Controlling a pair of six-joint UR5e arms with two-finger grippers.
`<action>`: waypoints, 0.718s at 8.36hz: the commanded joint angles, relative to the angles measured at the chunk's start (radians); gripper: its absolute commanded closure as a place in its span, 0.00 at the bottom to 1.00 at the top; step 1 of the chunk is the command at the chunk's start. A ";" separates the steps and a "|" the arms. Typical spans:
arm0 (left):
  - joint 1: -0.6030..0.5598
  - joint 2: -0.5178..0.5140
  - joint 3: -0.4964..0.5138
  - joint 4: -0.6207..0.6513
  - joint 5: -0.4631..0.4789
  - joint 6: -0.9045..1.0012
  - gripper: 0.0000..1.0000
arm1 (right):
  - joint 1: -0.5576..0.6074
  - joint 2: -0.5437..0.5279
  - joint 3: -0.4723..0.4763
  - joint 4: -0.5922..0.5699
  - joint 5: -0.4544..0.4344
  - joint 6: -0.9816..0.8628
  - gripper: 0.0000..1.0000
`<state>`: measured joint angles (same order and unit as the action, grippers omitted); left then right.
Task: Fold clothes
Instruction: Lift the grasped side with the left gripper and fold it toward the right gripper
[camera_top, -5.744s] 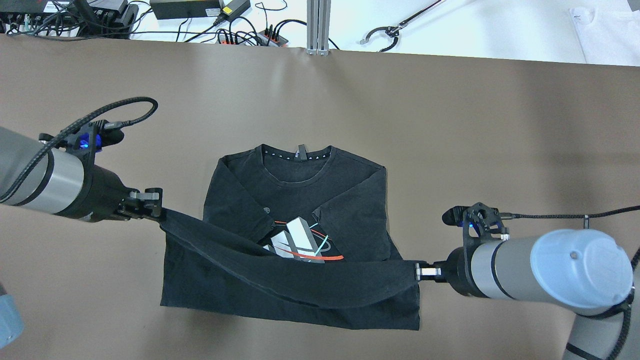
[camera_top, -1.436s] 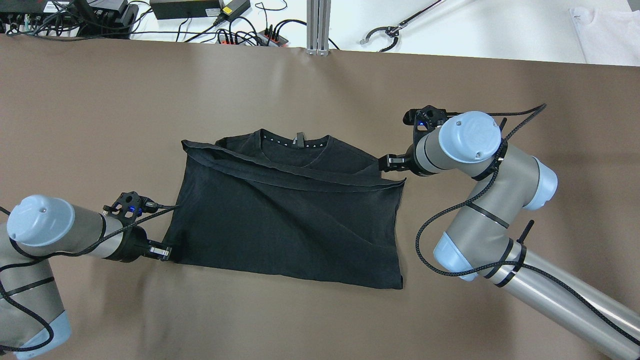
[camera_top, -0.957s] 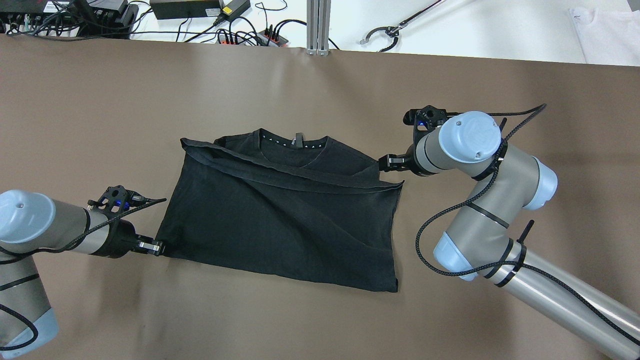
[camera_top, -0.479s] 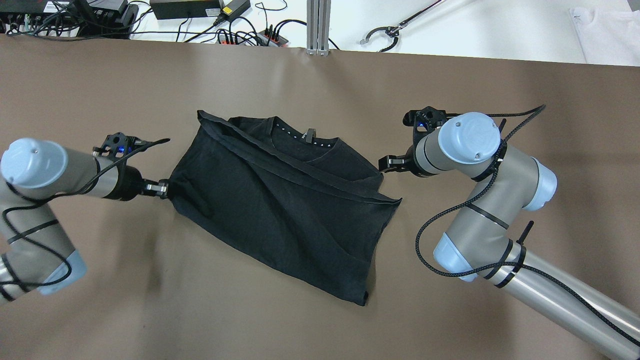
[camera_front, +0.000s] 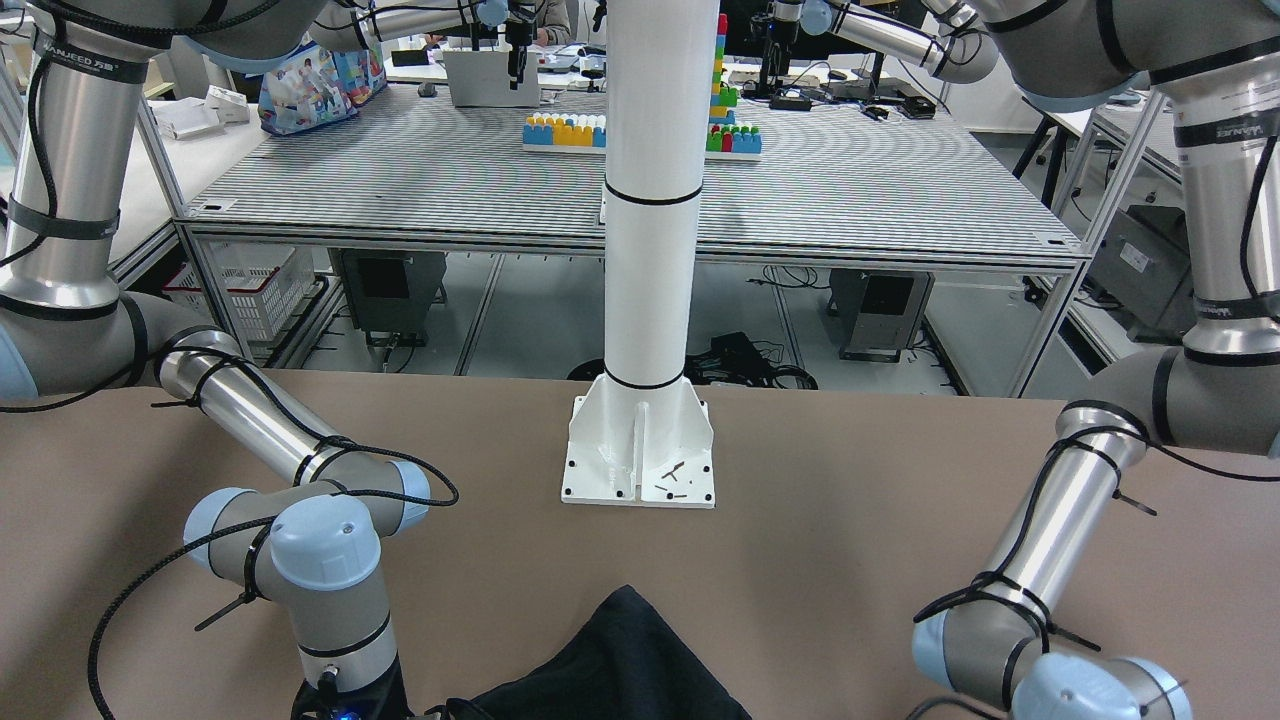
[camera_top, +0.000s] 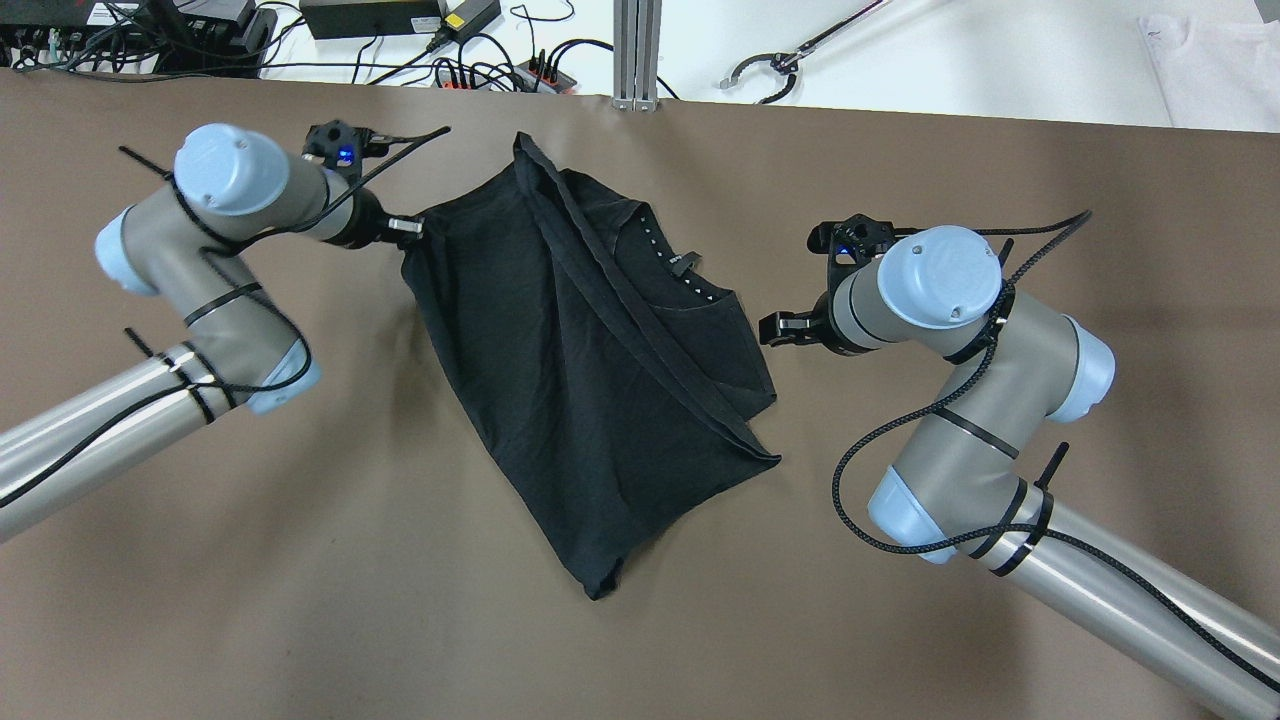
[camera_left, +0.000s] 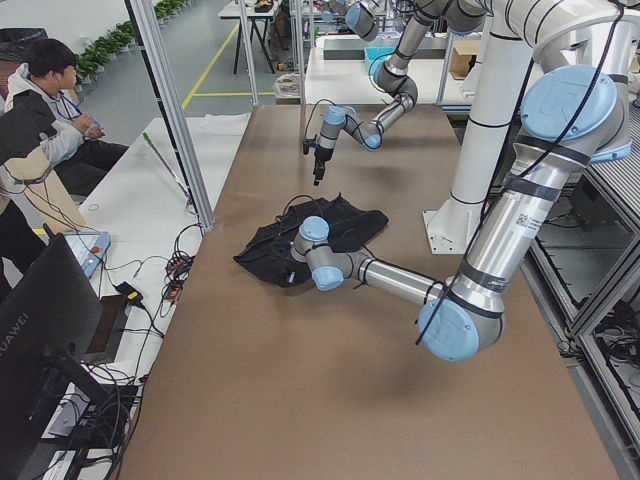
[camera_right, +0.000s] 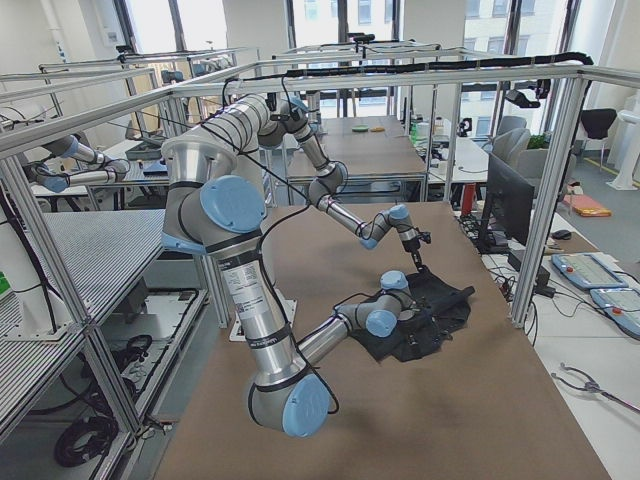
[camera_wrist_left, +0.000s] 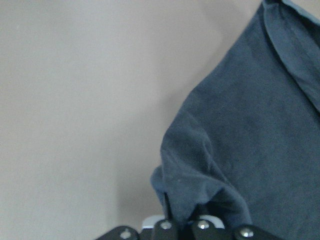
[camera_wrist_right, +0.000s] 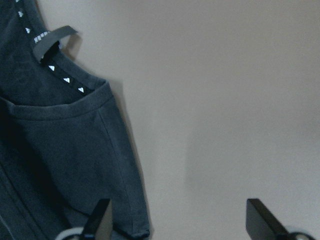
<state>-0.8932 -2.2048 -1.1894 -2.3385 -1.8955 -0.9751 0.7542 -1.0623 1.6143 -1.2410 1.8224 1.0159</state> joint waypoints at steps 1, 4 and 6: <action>-0.038 -0.365 0.439 -0.001 0.067 0.067 1.00 | 0.000 -0.001 0.003 0.000 0.000 0.001 0.06; -0.047 -0.449 0.524 -0.002 0.064 0.165 1.00 | -0.001 -0.001 0.001 0.000 0.000 0.001 0.06; -0.073 -0.441 0.521 -0.004 0.064 0.251 0.00 | -0.001 -0.001 0.001 0.000 0.000 0.001 0.06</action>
<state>-0.9441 -2.6463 -0.6723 -2.3409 -1.8313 -0.7974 0.7537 -1.0636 1.6158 -1.2410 1.8224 1.0170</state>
